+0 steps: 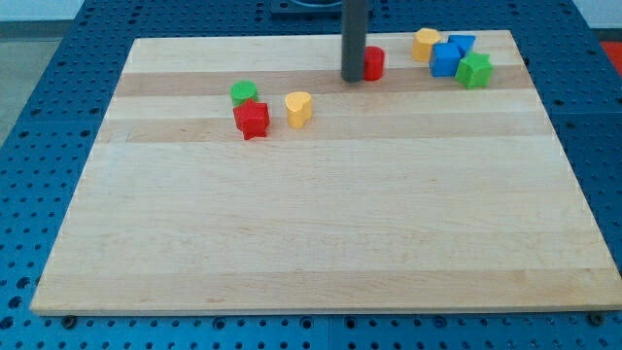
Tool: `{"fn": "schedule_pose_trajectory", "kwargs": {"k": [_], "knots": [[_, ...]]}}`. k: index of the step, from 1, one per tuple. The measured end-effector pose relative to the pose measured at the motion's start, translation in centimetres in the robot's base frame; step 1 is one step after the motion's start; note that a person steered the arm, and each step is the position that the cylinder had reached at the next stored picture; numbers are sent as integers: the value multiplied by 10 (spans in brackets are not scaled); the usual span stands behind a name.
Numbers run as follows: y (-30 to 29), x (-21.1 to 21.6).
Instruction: Move the yellow heart into the red circle
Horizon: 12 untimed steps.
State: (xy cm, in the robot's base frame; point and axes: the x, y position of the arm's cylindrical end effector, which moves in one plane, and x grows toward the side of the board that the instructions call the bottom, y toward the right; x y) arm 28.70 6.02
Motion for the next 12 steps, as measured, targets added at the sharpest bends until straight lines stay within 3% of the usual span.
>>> {"fn": "schedule_pose_trajectory", "kwargs": {"k": [3,4,5,6,7,8,10,12], "knots": [[62,5],[54,67],[-10,122],[-117,145],[-222,150],[-240,133],[-135,94],[-77,54]]}}
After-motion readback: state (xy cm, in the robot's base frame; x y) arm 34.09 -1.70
